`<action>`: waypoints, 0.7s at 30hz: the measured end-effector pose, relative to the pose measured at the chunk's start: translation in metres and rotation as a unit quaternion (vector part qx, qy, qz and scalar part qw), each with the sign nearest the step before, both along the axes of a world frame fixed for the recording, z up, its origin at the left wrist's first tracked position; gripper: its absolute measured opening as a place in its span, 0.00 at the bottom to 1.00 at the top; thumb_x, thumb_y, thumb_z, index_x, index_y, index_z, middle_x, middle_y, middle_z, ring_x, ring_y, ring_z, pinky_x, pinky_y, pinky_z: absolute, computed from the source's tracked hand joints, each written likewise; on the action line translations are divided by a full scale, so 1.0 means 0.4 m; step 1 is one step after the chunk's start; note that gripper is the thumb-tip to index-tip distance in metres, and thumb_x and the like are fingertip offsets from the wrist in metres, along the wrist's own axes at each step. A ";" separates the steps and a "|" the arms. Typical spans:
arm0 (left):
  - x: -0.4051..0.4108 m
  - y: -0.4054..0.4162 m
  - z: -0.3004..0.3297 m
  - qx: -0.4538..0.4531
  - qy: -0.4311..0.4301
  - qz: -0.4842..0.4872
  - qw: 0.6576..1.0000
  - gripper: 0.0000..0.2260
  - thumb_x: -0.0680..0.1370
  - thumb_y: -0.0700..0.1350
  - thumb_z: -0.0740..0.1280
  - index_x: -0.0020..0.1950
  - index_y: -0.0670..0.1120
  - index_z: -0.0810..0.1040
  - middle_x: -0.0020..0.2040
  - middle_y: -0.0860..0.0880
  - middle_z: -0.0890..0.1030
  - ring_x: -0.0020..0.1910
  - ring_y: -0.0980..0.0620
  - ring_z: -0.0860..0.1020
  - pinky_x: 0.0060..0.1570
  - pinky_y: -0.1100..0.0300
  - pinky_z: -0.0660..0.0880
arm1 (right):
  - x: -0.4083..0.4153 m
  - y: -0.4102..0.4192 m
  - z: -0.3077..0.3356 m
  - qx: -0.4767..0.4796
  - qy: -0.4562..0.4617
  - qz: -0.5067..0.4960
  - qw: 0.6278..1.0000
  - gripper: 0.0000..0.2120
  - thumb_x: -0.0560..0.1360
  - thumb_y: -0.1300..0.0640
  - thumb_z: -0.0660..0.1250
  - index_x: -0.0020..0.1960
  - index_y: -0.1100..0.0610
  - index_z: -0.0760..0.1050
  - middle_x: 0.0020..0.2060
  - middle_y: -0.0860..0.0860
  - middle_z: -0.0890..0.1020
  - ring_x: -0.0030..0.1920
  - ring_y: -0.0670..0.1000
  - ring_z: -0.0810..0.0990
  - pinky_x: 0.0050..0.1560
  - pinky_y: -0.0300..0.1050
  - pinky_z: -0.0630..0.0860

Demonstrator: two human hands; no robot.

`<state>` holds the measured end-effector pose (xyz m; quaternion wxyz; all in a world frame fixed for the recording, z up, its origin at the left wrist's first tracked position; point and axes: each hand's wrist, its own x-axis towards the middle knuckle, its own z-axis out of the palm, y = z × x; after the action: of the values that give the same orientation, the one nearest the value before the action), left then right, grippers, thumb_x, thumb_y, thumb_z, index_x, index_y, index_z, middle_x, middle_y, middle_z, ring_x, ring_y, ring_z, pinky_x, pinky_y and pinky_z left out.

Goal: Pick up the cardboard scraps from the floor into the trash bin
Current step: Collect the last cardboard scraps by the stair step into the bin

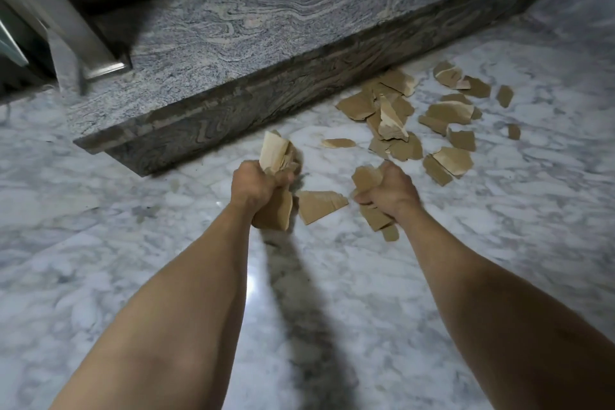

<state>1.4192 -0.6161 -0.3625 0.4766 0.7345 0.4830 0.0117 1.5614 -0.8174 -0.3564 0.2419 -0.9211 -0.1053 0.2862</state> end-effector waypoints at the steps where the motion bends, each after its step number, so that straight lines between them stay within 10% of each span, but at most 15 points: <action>1: 0.016 0.010 0.006 0.013 0.008 -0.026 1.000 0.19 0.67 0.51 0.79 0.52 0.41 0.83 0.47 0.44 0.84 0.46 0.44 0.82 0.48 0.51 0.80 | 0.007 0.011 0.013 0.025 0.010 0.018 0.999 0.34 0.64 0.54 0.82 0.64 0.56 0.69 0.59 0.54 0.79 0.59 0.57 0.78 0.56 0.48 0.76; 7: 0.089 0.023 -0.002 0.075 0.024 -0.117 0.990 0.17 0.68 0.54 0.80 0.47 0.45 0.84 0.42 0.46 0.83 0.42 0.46 0.80 0.39 0.58 0.71 | -0.070 0.101 -0.047 -0.028 0.064 0.195 0.978 0.53 0.60 0.53 0.84 0.77 0.45 0.59 0.72 0.50 0.71 0.69 0.56 0.72 0.67 0.55 0.73; 14: 0.101 0.017 -0.063 0.178 0.088 -0.219 0.955 0.30 0.68 0.63 0.76 0.62 0.44 0.80 0.67 0.47 0.74 0.63 0.44 0.73 0.62 0.51 0.72 | -0.103 0.087 -0.068 -0.117 -0.048 0.194 0.973 0.32 0.63 0.44 0.81 0.59 0.51 0.70 0.61 0.52 0.72 0.63 0.57 0.71 0.55 0.53 0.75; 21: 0.115 -0.004 -0.052 0.160 0.084 -0.219 0.959 0.17 0.72 0.47 0.73 0.57 0.47 0.72 0.51 0.43 0.81 0.51 0.39 0.78 0.42 0.56 0.68 | 0.019 -0.043 0.021 -0.023 -0.014 -0.010 1.000 0.25 0.65 0.55 0.81 0.54 0.55 0.71 0.51 0.53 0.81 0.54 0.58 0.80 0.49 0.48 0.76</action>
<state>1.4652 -0.6176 -0.3834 0.3018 0.8871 0.3406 -0.0775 1.5691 -0.8345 -0.3478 0.2218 -0.9314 -0.0928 0.2735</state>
